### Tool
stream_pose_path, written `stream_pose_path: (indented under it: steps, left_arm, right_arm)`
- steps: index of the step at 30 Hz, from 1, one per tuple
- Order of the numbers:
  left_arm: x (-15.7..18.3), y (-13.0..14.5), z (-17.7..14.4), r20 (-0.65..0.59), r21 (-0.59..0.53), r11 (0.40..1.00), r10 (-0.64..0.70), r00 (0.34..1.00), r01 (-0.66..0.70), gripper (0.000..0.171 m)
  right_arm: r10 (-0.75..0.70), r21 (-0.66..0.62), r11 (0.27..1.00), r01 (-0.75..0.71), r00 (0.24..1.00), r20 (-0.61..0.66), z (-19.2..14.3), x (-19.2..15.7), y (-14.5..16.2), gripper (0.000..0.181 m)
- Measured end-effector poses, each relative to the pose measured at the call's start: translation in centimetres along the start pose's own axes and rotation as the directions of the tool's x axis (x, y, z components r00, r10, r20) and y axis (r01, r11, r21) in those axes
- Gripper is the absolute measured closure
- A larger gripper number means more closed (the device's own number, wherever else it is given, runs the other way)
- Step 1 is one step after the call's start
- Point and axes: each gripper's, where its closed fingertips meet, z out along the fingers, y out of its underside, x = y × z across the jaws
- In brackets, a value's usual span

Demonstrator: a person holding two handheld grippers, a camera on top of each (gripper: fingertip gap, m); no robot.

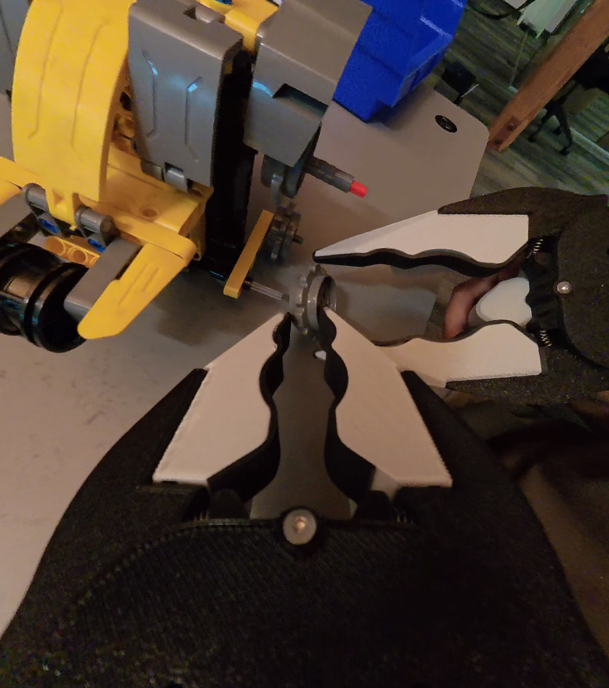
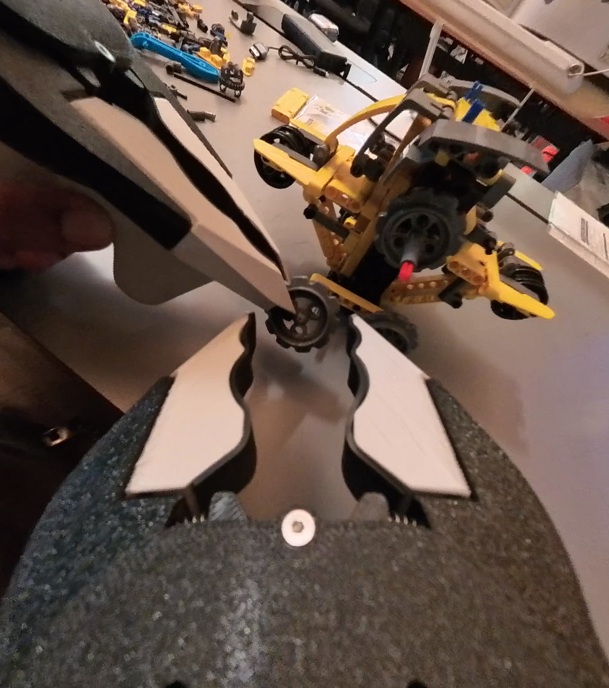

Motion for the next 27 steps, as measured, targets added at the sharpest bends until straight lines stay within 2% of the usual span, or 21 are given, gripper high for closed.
stream_pose_path:
  steps: [7,11,16,22,27]
  left_arm:
    - [0.23,0.14,0.35,0.022,-0.010,1.000,0.010,1.000,-0.009,0.158]
    - [0.16,0.27,0.45,0.044,-0.019,0.999,0.027,0.999,-0.026,0.158]
    - [0.21,0.36,0.53,0.014,-0.027,1.000,-0.008,1.000,0.009,0.158]
    - [0.05,0.29,0.48,0.016,-0.020,0.999,-0.026,1.000,0.026,0.158]
    - [0.07,0.38,0.54,0.030,-0.027,1.000,-0.008,1.000,0.009,0.158]
  right_arm:
    - [-0.142,-0.011,0.990,0.141,0.986,-0.092,-0.25,0.22,0.04,0.143]
    - [-0.125,-0.013,0.992,0.125,0.989,-0.081,-0.24,0.28,0.22,0.145]
    - [-0.089,-0.011,0.996,0.089,0.994,-0.060,-0.26,0.31,0.36,0.146]
    - [-0.123,0.000,0.992,0.124,0.988,-0.096,-0.33,0.22,0.25,0.150]
    - [-0.078,-0.009,0.997,0.078,0.995,-0.059,-0.27,0.13,0.57,0.150]
